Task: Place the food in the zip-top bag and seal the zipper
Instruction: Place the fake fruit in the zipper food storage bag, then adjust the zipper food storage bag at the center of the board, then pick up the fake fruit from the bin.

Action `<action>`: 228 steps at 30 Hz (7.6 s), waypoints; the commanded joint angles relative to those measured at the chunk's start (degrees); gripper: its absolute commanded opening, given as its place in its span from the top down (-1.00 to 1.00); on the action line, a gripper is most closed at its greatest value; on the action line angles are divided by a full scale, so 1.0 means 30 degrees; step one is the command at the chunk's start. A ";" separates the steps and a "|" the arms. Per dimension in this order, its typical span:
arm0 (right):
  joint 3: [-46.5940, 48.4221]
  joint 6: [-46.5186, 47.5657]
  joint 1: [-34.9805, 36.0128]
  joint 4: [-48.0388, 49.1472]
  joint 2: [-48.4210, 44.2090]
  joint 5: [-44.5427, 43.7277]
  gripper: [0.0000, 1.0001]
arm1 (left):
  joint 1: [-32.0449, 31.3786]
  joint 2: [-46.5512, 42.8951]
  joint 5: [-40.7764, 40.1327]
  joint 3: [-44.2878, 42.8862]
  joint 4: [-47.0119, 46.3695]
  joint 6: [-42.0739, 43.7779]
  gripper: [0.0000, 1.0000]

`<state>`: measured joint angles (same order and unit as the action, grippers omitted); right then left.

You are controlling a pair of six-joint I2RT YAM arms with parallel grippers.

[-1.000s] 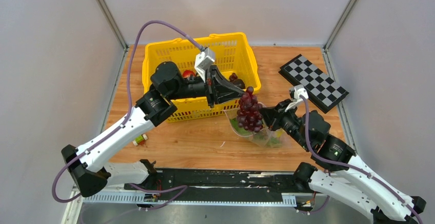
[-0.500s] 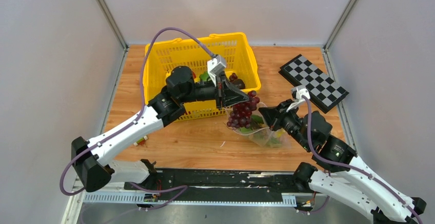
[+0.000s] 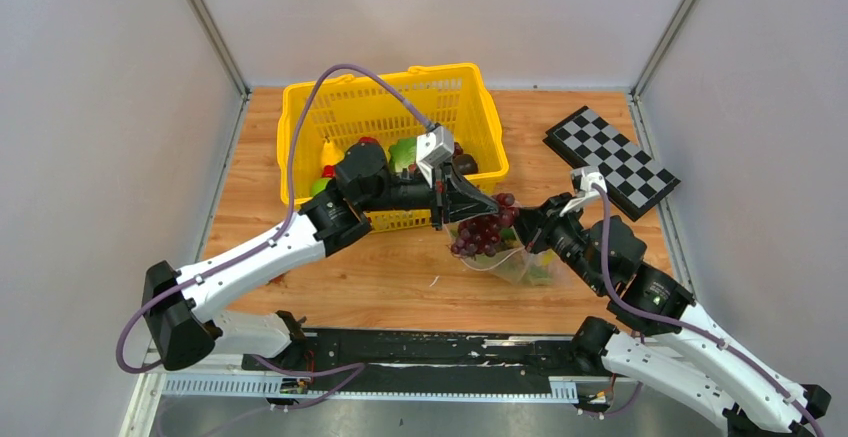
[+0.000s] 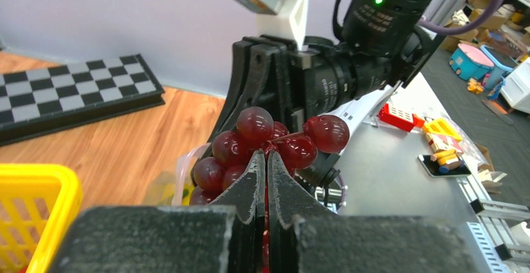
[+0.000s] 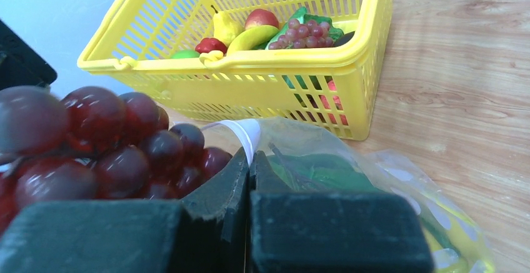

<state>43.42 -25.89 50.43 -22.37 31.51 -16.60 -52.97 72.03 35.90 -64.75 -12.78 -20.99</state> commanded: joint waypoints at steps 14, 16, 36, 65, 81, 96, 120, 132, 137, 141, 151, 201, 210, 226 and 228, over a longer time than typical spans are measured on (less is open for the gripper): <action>-0.0100 -0.1383 -0.0027 0.1422 -0.0783 -0.0687 0.98 | -0.0537 0.0179 -0.1232 0.3108 -0.5018 0.1308 1.00; 0.0025 -0.1283 -0.0029 0.1451 -0.0584 -0.0443 0.98 | -0.0577 0.0253 -0.0961 0.3494 -0.4839 0.1314 1.00; 0.0434 -0.1150 -0.0028 0.1338 -0.0335 -0.0736 0.97 | -0.0766 -0.1367 -0.2792 0.1299 0.6528 0.6342 -0.51; 0.0113 -0.1236 -0.0032 0.1913 0.0218 -0.0600 0.97 | -0.1243 -0.3525 -1.0661 0.6539 0.4346 -0.9490 -0.30; 0.0062 -0.1269 -0.0028 0.1782 0.0016 -0.0612 0.97 | -0.2017 -0.2199 -1.3197 0.3523 0.7643 -0.5671 0.89; 0.1923 0.2587 -0.0031 -0.3247 -0.0634 -0.3758 0.99 | -0.1951 0.2529 -1.1760 -0.6567 1.3999 -0.0740 1.00; 0.3201 0.4150 -0.0025 -0.6489 0.4375 -0.1844 0.99 | -0.2228 0.2514 -1.1074 -0.4323 1.8623 0.0739 1.00; 0.1645 0.3475 -0.0025 -0.2773 0.0893 0.0706 1.00 | -0.2221 0.0291 -1.1713 -0.5926 1.7690 0.0584 1.00; 0.2133 0.2914 -0.0025 -0.1770 -0.0895 -0.1148 1.00 | -0.2213 0.0219 -1.1401 -0.5531 1.5806 0.0661 1.00; 0.2744 0.2752 -0.0032 -0.1662 -0.1955 -0.2106 1.00 | -0.2225 0.0555 -1.0974 -0.5523 1.4310 0.0566 1.00; 0.1958 0.1597 -0.0032 -0.2775 -0.1879 -0.2567 1.00 | -0.1360 0.0352 -1.1868 -0.4421 1.3456 0.1572 -0.80; 0.1025 0.1416 -0.0033 -0.0600 0.0748 0.1152 0.97 | 1.3702 0.8856 -1.2615 -0.7671 2.5113 0.9939 -1.00; 0.0837 0.1440 -0.0036 -0.0262 0.0894 0.1378 0.96 | 1.3698 0.9530 -1.4982 -0.7150 2.4826 1.0544 -1.00; 0.0557 0.1369 -0.0035 -0.0189 0.0451 0.1057 0.94 | 1.3672 0.9206 -1.4708 -0.6871 2.4883 1.0319 -0.13; 0.0531 0.1343 -0.0027 -0.0190 0.0455 0.1058 0.94 | 1.3672 0.8765 -1.4162 -0.6887 2.4702 1.0244 0.16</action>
<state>44.91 -21.96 50.41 -26.83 33.28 -12.97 -12.62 101.54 -8.69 -85.93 59.48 9.43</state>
